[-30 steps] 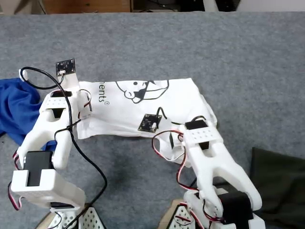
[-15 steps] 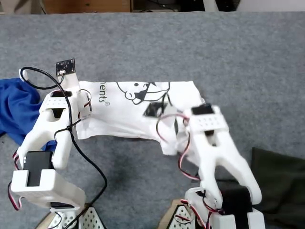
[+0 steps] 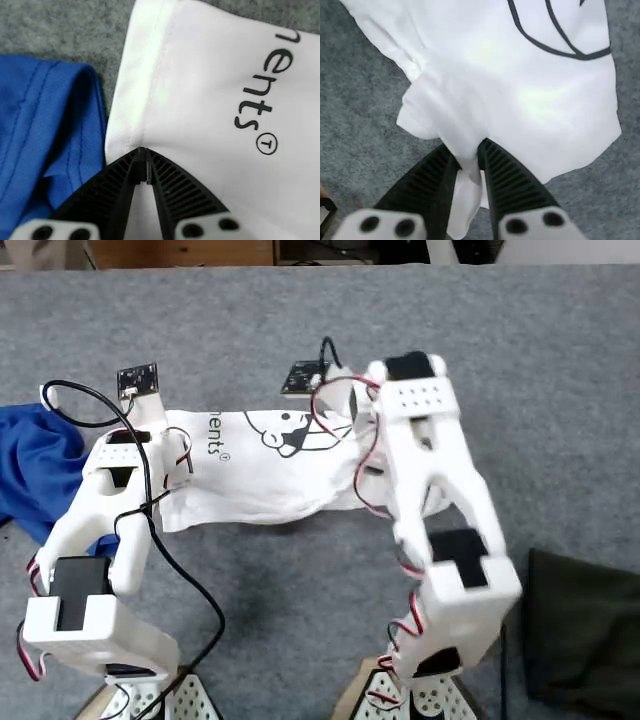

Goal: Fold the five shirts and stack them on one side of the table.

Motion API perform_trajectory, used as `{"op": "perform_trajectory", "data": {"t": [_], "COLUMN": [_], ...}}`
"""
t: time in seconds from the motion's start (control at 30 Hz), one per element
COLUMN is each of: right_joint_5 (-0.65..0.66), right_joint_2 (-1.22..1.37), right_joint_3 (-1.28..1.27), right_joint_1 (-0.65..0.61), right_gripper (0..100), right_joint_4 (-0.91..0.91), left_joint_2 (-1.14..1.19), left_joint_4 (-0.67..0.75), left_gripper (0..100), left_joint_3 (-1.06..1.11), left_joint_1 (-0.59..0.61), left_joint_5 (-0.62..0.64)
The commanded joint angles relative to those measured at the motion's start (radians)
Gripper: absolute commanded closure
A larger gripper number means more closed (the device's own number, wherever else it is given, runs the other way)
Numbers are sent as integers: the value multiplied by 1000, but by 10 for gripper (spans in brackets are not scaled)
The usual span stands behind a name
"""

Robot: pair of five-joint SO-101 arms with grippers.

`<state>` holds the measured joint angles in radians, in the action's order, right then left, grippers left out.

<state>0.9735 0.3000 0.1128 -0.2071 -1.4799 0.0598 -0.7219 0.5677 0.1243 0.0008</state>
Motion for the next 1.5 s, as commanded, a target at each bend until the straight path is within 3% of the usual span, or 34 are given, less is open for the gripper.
{"op": "perform_trajectory", "data": {"t": [0.0, 0.17, 0.37, 0.6, 0.77, 0.93, 1.13, 1.47], "right_joint_5": [68, 153, 152, 146, 81, 75, 28, 66], "right_joint_2": [97, 182, 194, 191, 70, -147, -272, -74], "right_joint_3": [180, 295, 384, 503, 435, 102, -266, -272], "right_joint_1": [-15, -15, 10, 42, 38, -27, 1, 131], "right_gripper": [994, 969, 675, 791, 998, 993, 993, 990], "right_joint_4": [-54, -81, -81, -253, -307, -287, -87, 166], "left_joint_2": [-42, -42, -42, -42, -42, -42, -42, -42], "left_joint_4": [14, 14, 14, 14, 14, 14, 14, 14], "left_gripper": [976, 976, 976, 976, 976, 976, 976, 976], "left_joint_3": [-6, -6, -6, -6, -6, -6, -6, -6], "left_joint_1": [8, 8, 8, 6, 6, 6, 6, 6], "left_joint_5": [0, 0, 0, 0, 0, 0, 0, 0]}}
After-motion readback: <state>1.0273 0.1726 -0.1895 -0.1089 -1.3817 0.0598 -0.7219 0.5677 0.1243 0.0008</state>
